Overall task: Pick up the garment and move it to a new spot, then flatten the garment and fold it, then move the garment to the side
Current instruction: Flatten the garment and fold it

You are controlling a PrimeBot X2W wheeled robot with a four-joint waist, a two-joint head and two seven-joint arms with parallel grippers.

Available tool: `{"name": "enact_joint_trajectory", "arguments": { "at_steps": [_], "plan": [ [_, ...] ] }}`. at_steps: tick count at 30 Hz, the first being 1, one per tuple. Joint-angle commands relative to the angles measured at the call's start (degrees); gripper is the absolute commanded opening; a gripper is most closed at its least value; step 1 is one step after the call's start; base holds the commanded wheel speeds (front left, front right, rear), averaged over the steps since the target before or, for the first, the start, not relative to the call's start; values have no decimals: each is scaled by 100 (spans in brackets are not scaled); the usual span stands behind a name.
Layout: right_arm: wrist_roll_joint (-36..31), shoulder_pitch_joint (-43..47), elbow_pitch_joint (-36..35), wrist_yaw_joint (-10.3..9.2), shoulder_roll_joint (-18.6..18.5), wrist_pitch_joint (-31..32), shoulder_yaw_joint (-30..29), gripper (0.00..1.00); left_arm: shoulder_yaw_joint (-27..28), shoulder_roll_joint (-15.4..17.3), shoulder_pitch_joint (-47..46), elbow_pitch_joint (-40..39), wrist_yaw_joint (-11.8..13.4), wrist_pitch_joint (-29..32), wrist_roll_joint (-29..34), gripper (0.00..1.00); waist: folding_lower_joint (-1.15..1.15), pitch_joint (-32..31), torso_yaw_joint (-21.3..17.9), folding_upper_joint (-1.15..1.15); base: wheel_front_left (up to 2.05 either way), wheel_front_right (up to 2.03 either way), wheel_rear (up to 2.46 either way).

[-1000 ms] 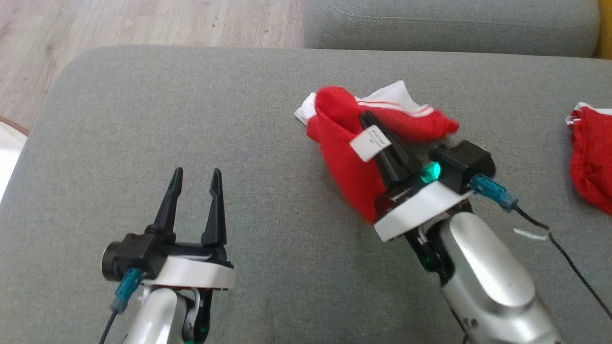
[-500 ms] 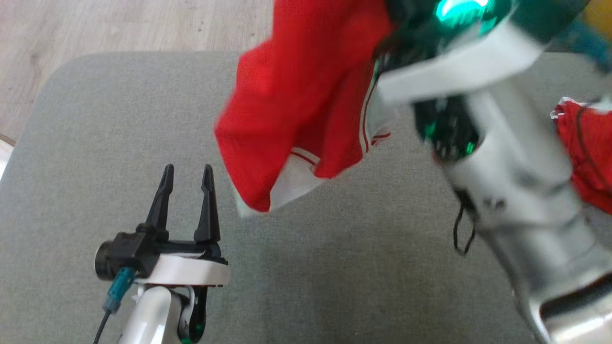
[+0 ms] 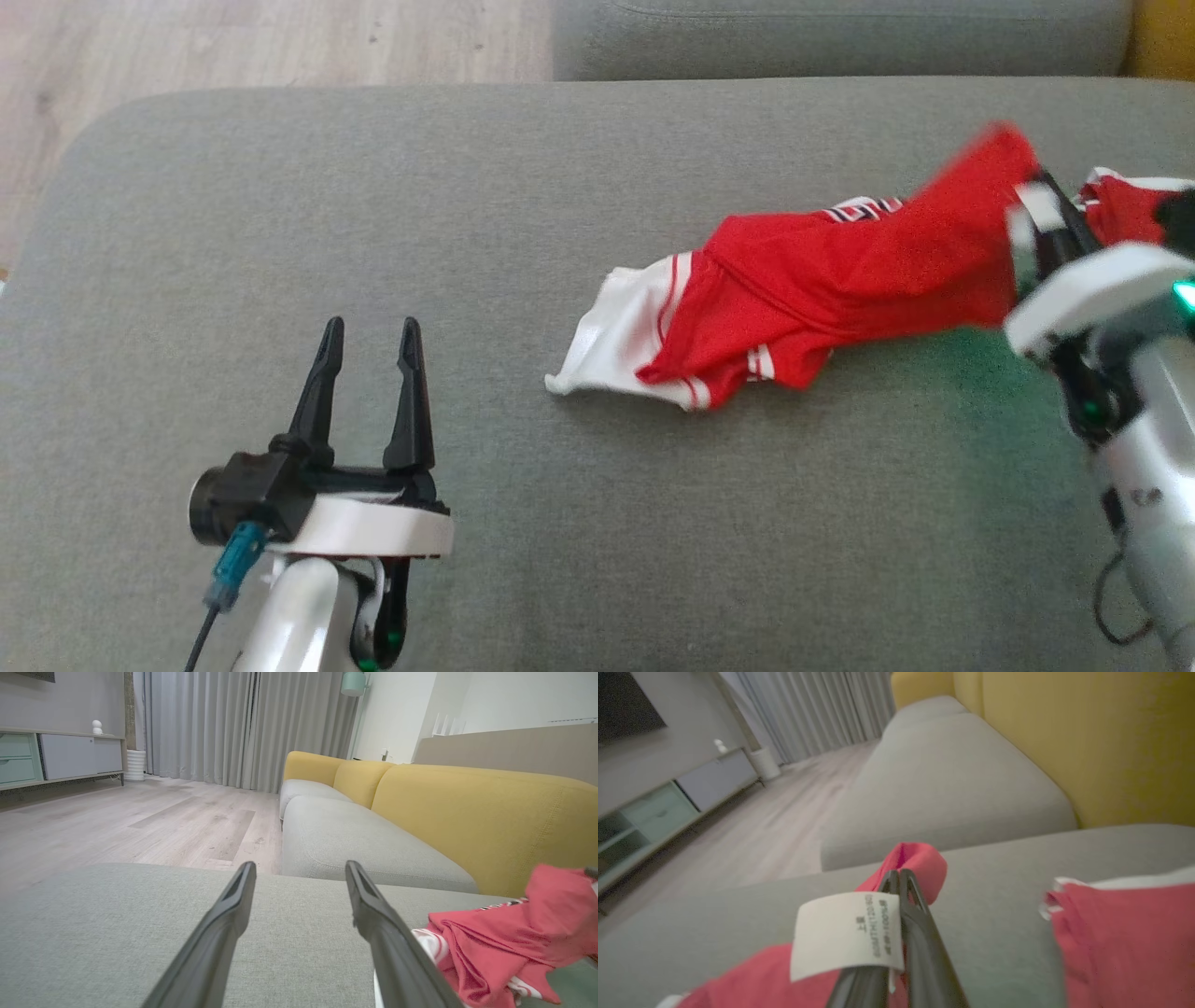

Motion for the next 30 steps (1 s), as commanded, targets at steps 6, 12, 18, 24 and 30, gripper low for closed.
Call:
{"name": "enact_joint_trajectory", "arguments": {
  "at_steps": [6, 12, 18, 24, 30],
  "plan": [
    [-1290, -165, 478, -4, 191, -345, -855, 100, 256, 14, -151, -152, -26, -28, 85, 100, 0, -28, -286, 0, 0, 0, 0],
    [-2042, 35, -106, -4, 787, -768, -1145, 100, 310, 14, -149, -164, -44, -28, 121, 100, 0, -91, -461, 0, 0, 0, 0],
    [-2355, 1036, -1629, -4, 1369, -961, -1011, 100, 298, 14, -149, -202, -47, -28, 118, 100, 0, -125, -577, 0, 0, 0, 0],
    [-2363, 2214, -2637, -4, 1548, -994, -750, 100, 232, 14, -113, -184, -51, -28, 100, 100, 0, -122, -588, 0, 0, 0, 0],
    [-2464, 2467, -2980, -4, 1568, -926, -600, 100, 133, 14, -157, -145, -70, -28, 70, 100, 0, -55, -462, 0, 0, 0, 0]
  ]
}}
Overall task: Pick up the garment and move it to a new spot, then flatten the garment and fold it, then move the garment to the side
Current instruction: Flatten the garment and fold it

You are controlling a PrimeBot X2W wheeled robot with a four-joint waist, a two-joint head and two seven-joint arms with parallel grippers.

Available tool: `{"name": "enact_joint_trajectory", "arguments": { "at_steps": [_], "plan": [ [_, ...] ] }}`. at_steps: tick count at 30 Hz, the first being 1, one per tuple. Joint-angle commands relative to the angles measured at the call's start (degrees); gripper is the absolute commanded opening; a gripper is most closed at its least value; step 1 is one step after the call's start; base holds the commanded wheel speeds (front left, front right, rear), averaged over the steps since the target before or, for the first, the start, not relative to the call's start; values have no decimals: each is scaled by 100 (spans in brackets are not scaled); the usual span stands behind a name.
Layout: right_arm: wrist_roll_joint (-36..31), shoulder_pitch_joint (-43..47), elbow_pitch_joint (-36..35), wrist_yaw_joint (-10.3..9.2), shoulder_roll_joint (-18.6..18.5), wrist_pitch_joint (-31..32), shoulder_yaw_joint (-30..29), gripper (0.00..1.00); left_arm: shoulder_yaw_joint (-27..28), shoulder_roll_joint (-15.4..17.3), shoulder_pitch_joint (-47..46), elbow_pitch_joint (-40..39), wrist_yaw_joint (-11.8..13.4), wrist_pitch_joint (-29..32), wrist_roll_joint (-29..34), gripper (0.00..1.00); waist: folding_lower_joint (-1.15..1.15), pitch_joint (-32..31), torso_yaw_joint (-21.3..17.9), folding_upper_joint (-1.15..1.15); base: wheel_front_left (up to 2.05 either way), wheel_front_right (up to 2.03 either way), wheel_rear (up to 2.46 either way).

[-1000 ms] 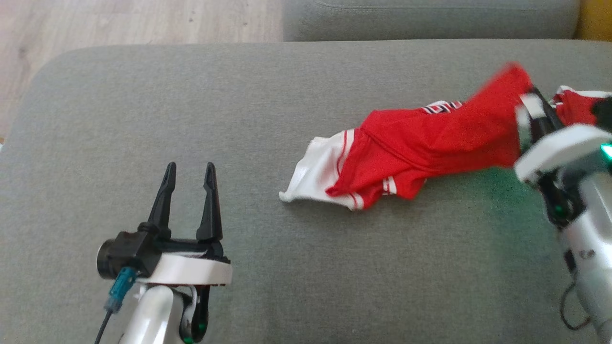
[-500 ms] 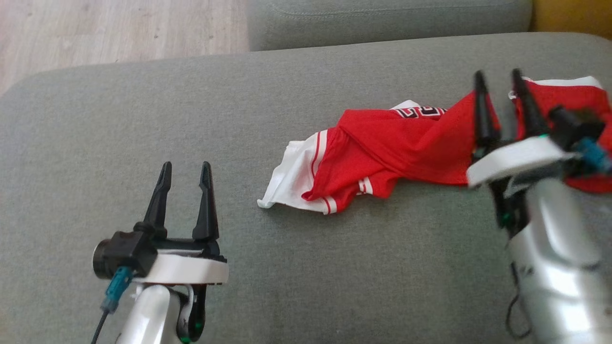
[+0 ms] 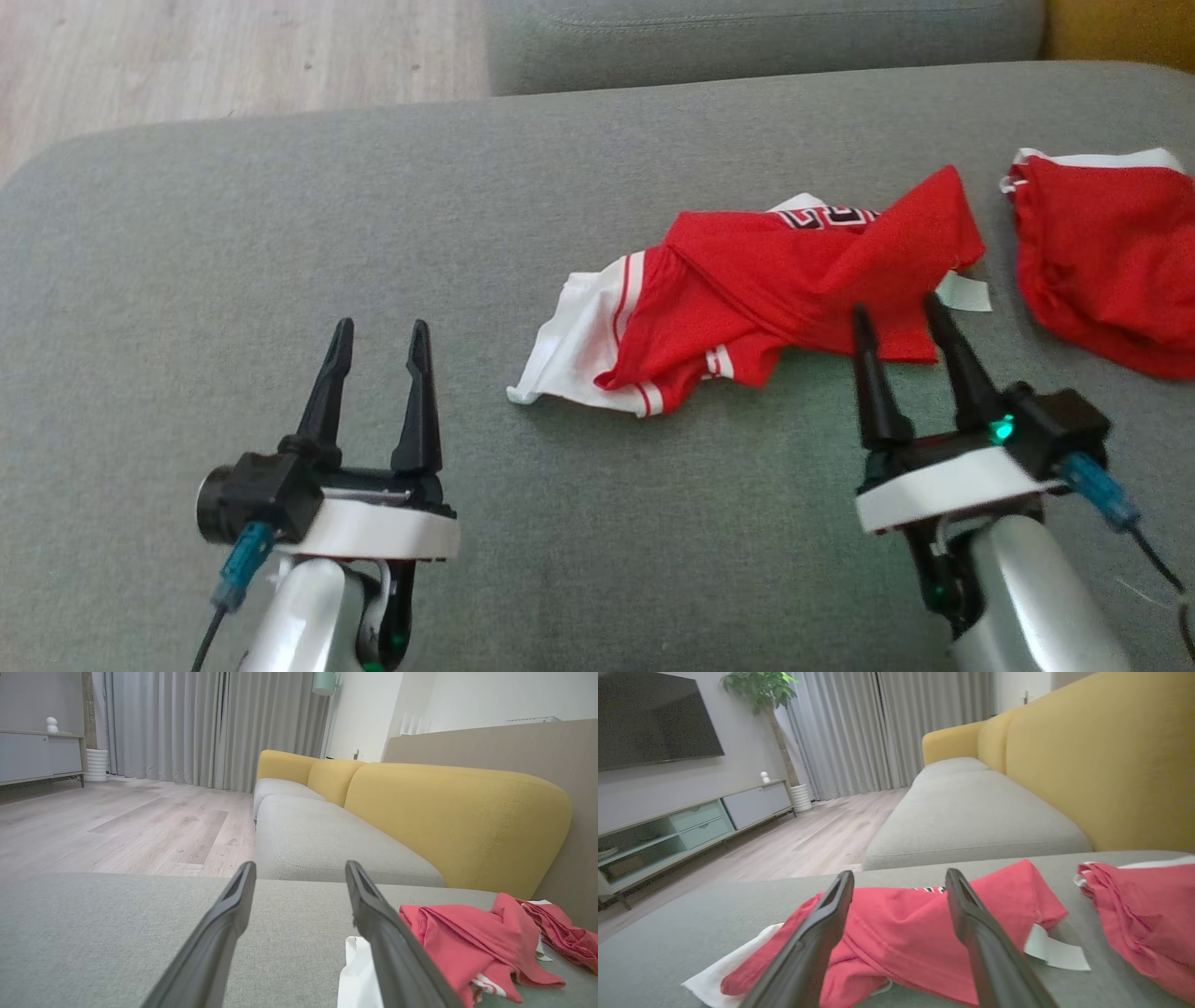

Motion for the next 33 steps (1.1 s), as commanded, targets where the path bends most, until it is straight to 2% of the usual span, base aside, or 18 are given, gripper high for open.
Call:
{"name": "enact_joint_trajectory", "arguments": {
  "at_steps": [1, 8, 16, 20, 30, 31, 32, 33],
  "plan": [
    [-86, -203, -230, -4, 39, 41, 208, 100, 149, 16, -172, -154, -11, -28, 6, 100, 0, 30, 56, 0, 0, 0, 0],
    [-363, -481, -211, -4, 30, 485, 817, 100, 18, 16, -276, -84, 8, -28, -67, 100, 0, 153, 381, 0, 0, 0, 0],
    [-371, -997, 577, -4, -79, 1146, 1536, 100, -140, 16, -377, -7, 49, -28, -186, 100, 0, 288, 788, 0, 0, 0, 0],
    [-301, -1219, 1177, -4, -54, 1357, 1610, 100, -226, 16, -405, 16, 76, -28, -239, 100, 0, 319, 958, 0, 0, 0, 0],
    [-147, -1621, 2106, -4, 28, 1295, 1614, 100, -306, 16, -398, 25, 129, -28, -267, 100, 0, 352, 1100, 0, 0, 0, 0],
    [-121, -1654, 2185, -4, 32, 1302, 1638, 60, -304, 16, -397, 25, 136, -28, -267, 100, 0, 352, 1097, 0, 0, 0, 0],
    [-97, -1687, 2249, -4, 34, 1294, 1664, 0, -299, 16, -397, 25, 143, -28, -266, 100, 0, 353, 1089, 0, 0, 0, 0],
    [-69, -1719, 2298, -4, 36, 1272, 1698, 0, -286, 16, -398, 22, 150, -28, -265, 100, 0, 356, 1068, 0, 0, 0, 0]
  ]
}}
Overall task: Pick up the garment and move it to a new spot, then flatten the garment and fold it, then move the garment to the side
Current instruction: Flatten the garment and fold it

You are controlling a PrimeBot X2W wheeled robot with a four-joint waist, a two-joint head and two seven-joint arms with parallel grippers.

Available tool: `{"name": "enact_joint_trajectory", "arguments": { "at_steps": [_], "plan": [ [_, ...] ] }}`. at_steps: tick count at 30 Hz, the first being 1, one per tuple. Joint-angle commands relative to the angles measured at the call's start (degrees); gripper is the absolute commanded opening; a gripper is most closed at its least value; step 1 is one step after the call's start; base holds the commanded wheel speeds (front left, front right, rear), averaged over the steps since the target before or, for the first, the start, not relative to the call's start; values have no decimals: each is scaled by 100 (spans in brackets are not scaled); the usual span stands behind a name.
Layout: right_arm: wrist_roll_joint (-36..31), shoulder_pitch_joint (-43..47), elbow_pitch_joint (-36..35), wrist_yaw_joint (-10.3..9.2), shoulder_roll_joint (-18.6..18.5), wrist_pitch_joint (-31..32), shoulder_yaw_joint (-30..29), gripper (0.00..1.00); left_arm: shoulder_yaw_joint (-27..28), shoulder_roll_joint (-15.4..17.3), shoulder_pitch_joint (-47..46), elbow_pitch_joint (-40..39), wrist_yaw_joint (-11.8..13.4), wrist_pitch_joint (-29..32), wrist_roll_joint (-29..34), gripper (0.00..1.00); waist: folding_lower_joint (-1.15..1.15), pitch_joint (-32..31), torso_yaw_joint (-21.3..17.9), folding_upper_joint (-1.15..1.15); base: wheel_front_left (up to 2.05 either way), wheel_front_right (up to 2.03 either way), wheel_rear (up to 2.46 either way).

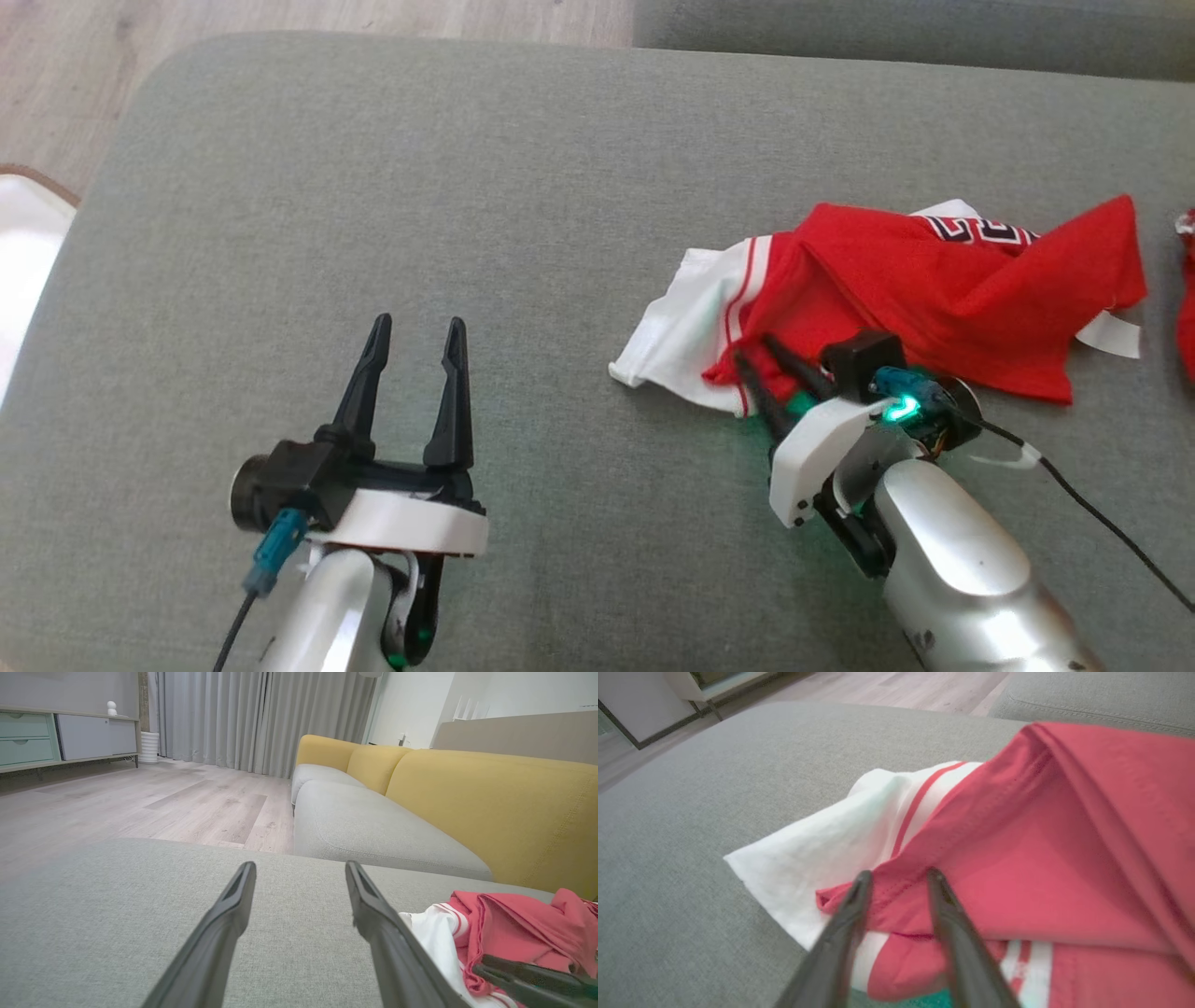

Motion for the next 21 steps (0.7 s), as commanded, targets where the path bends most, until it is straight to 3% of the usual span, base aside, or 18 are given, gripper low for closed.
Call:
{"name": "enact_joint_trajectory", "arguments": {
  "at_steps": [1, 6, 11, 17, 21],
  "plan": [
    [89, -180, -123, -4, 103, -125, 127, 0, 177, 20, -214, -168, 43, -28, -43, 100, 0, 7, -39, 0, 0, 0, 0],
    [365, -288, -256, -4, 106, -609, -135, 0, 297, 20, -197, -172, 31, -28, 13, 100, 0, -55, -326, 0, 0, 0, 0],
    [413, -81, -791, -4, 54, -835, -894, 0, 484, 20, -129, -204, 10, -28, 91, 100, 0, -206, -729, 0, 0, 0, 0],
    [209, 661, -1972, -4, -399, -383, -2052, 0, 648, 20, -28, -260, -34, -28, 151, 100, 0, -372, -1198, 0, 0, 0, 0],
    [82, 1177, -2724, -4, -512, 143, -2909, 0, 665, 20, -19, -298, -39, -28, 152, 100, 0, -396, -1392, 0, 0, 0, 0]
  ]
}}
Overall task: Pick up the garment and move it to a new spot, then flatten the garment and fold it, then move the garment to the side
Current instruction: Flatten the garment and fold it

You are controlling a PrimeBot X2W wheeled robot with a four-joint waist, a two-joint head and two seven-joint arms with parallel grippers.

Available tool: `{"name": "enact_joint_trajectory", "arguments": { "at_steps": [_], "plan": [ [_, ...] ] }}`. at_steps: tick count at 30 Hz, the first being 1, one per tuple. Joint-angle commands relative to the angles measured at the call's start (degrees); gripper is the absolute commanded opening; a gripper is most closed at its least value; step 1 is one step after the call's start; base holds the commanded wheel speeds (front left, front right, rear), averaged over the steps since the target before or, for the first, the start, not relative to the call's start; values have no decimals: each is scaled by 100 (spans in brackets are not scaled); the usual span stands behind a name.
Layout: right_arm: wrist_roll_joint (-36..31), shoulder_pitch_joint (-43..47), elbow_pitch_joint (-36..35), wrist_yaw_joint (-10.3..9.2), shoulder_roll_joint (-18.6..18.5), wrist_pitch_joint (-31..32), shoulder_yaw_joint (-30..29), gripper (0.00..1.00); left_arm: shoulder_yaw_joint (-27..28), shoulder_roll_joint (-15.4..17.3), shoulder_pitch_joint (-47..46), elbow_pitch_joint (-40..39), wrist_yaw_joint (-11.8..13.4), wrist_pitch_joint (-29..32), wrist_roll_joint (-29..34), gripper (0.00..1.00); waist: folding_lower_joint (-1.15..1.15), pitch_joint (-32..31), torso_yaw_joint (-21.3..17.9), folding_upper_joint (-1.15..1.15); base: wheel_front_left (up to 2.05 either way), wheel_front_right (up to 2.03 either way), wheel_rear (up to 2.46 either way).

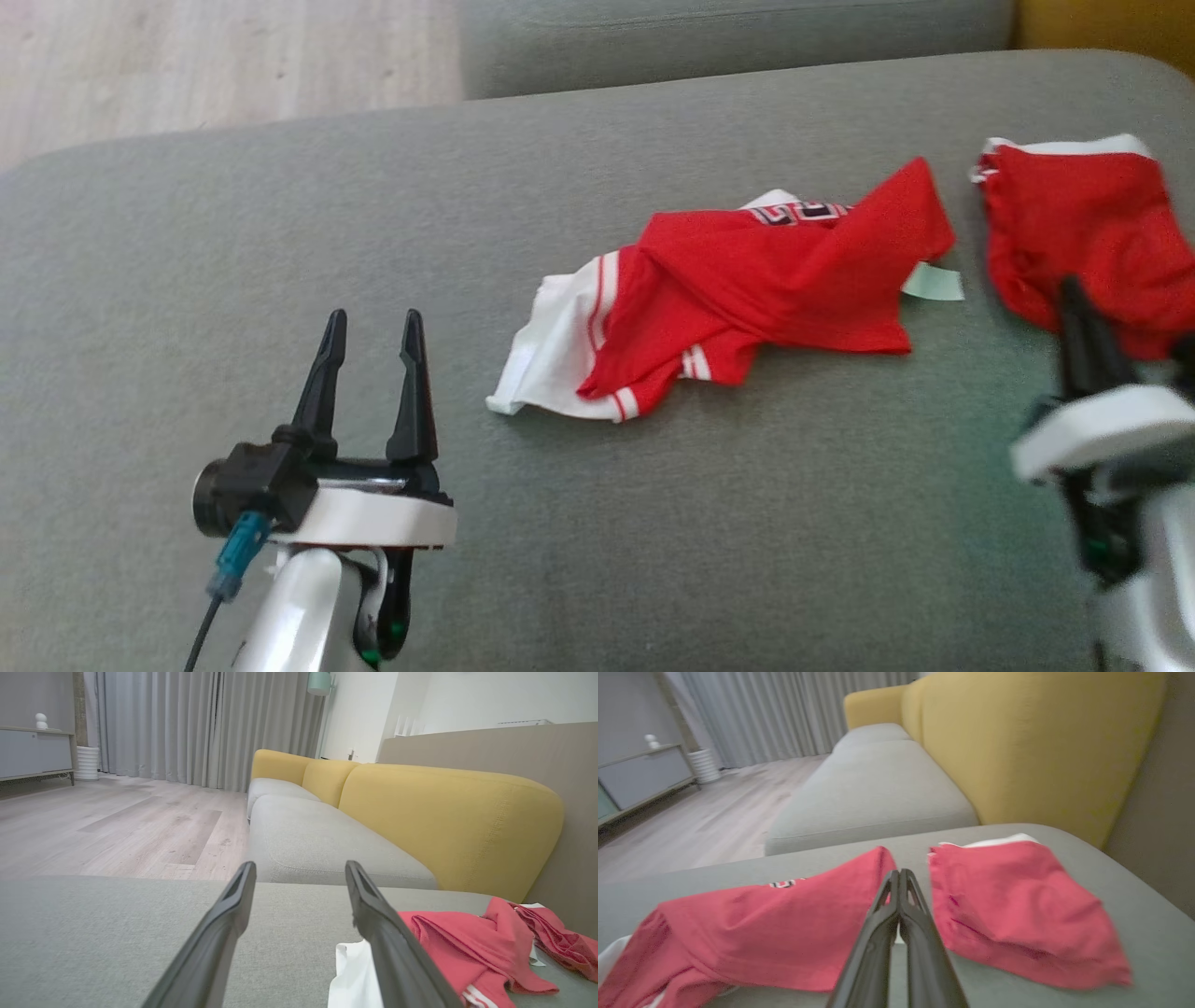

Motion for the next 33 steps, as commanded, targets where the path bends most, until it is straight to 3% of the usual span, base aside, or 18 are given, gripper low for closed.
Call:
{"name": "enact_joint_trajectory", "arguments": {
  "at_steps": [1, 5, 9, 10, 11, 12, 21, 33],
  "plan": [
    [-130, -48, -361, -4, -52, 125, -113, 0, 204, 21, -97, -196, -3, -28, 31, 100, 0, -33, -116, 0, 0, 0, 0],
    [-490, 215, -749, -4, 119, 473, -873, 0, 169, 21, -137, -196, -13, -28, 24, 100, 0, -13, -157, 0, 0, 0, 0],
    [-541, 290, -1067, -4, 341, 496, -732, 0, 152, 21, -160, -181, -41, -28, 36, 100, 0, 13, -122, 0, 0, 0, 0],
    [-536, 294, -1138, -4, 373, 436, -606, 4, 153, 21, -169, -183, -49, -28, 45, 100, 0, 15, -99, 0, 0, 0, 0],
    [-530, 291, -1201, -4, 399, 352, -491, 59, 156, 21, -174, -186, -57, -28, 52, 100, 0, 15, -73, 0, 0, 0, 0],
    [-526, 279, -1249, -4, 423, 258, -391, 100, 161, 21, -177, -192, -62, -28, 60, 100, 0, 14, -47, 0, 0, 0, 0],
    [-514, 140, -1278, -4, 499, -586, 757, 100, 181, 21, -141, -247, -94, -28, 92, 100, 0, -33, 183, 0, 0, 0, 0],
    [-545, 282, -197, -4, 565, -1077, 1931, 100, -44, 21, 30, -173, -82, -28, 49, 100, 0, -108, 540, 0, 0, 0, 0]
  ]
}}
